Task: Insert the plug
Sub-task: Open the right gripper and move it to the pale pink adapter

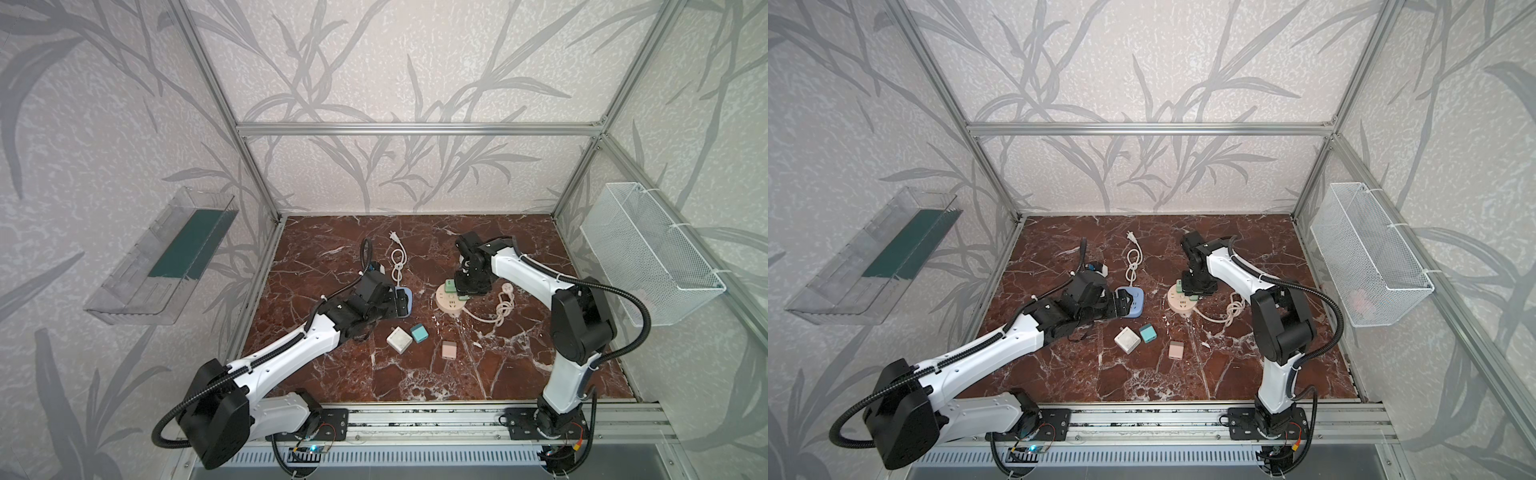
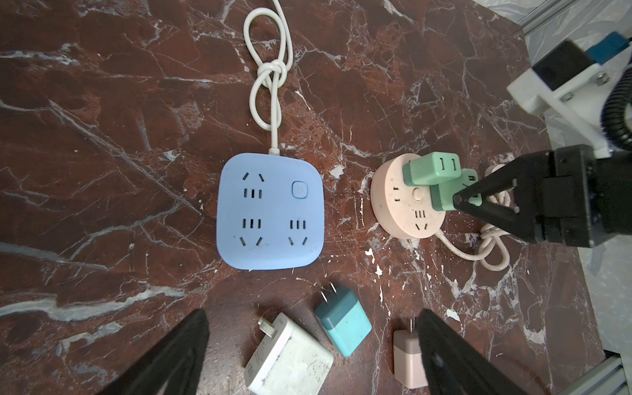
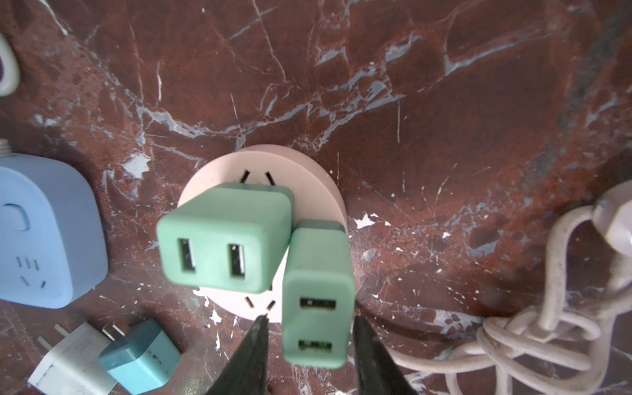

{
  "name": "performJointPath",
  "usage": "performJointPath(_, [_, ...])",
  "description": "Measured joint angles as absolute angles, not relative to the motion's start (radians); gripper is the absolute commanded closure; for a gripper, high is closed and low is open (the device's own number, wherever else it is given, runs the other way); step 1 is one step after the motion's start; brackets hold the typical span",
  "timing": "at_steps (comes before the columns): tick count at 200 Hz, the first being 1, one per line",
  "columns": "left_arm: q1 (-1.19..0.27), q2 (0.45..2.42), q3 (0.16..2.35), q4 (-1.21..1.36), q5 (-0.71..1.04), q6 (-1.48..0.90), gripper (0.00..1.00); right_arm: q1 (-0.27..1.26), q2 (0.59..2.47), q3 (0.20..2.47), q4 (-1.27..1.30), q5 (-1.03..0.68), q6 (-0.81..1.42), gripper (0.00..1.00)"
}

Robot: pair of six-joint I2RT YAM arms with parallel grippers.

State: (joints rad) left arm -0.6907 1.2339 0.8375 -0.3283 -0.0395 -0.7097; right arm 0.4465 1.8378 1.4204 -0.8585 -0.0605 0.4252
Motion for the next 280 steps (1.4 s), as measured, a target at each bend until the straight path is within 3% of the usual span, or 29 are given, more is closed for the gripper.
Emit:
performJointPath(61, [-0.692, 1.285, 0.863, -0.344, -0.020, -0.708, 0.08, 0.446, 1.714, 1.355, -0.857, -0.073, 0.417, 0.56])
performJointPath(95, [-0.693, 1.276, 0.863, -0.361, 0.002, -0.710, 0.07, 0.462, 1.523, 1.221, -0.831, -0.107, 0.417, 0.56])
performJointPath(130, [-0.693, 1.188, 0.758, -0.302, 0.016, -0.731, 0.07, 0.569, 1.396, 1.135, -0.842, -0.080, 0.457, 0.51])
performJointPath(192, [-0.693, 1.169, 0.736, -0.264, 0.027, -0.749, 0.07, 0.801, 1.448, 1.019, -0.825, -0.071, 0.584, 0.40])
performJointPath(280, [-0.693, 1.156, 0.713, -0.231, 0.029, -0.764, 0.07, 0.839, 1.587, 1.006, -0.759, -0.085, 0.620, 0.37])
